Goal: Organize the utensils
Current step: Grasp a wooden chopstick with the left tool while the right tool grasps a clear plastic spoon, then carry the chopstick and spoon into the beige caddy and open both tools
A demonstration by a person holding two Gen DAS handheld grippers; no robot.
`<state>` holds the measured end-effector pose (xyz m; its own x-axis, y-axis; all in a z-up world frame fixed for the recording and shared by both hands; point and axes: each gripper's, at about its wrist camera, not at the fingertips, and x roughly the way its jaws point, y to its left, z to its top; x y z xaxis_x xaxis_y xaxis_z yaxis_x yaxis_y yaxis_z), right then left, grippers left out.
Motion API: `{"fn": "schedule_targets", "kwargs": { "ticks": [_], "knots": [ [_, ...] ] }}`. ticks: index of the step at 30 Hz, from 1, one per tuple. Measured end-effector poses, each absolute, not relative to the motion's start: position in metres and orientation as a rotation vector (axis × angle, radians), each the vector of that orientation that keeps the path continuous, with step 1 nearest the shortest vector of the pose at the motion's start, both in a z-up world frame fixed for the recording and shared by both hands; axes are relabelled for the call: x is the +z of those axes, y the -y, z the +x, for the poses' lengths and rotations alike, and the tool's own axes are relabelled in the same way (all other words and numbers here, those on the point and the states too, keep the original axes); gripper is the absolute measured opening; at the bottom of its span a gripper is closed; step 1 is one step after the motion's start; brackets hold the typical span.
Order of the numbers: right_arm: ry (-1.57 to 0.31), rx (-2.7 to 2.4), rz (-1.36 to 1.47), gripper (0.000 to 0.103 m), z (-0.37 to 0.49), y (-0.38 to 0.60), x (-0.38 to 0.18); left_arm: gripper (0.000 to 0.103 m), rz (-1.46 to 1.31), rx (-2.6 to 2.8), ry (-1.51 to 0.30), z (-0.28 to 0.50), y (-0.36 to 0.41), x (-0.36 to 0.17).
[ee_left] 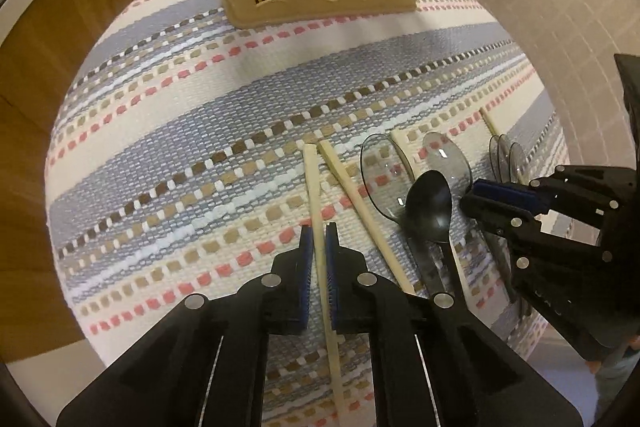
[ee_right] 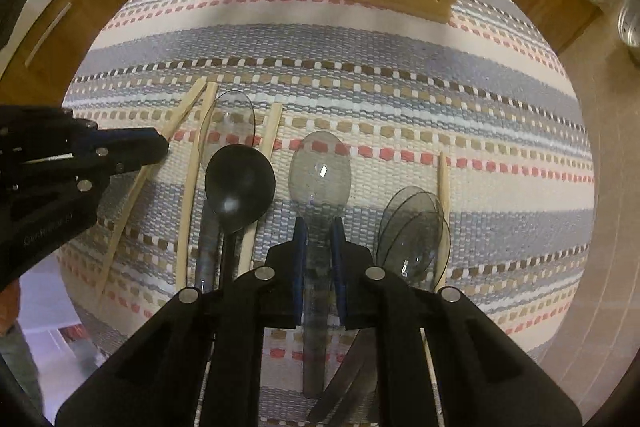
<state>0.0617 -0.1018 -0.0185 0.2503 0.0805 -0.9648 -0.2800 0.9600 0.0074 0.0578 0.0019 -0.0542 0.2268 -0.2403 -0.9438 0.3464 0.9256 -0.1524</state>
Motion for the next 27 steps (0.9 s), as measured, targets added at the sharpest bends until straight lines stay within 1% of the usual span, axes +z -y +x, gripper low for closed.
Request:
{"fn": "schedule_targets", "kwargs": {
  "ticks": [5,8,15,27],
  "knots": [
    [-1.257,0.273,-0.09,0.01,0.06,0.109,-0.011,0.003,0.032,-0.378,-1.178,0.05,-0.006,-0.048],
    [-1.201,0.29,-0.046,0.01,0.054,0.12,0.0,0.003,-0.092,-0.408,-1.085,0.043,-0.021,-0.031],
    [-1.063,0.353,0.008,0.01,0.042,0.13,0.027,0.003,-0.195,-0.439,-0.905,0.029,-0.035,0.011],
    [-0.655,0.384,0.116,0.01,0.041,0.159,0.112,0.003,-0.254,-0.449,-0.546,0.025,-0.042,0.09]
  ]
}}
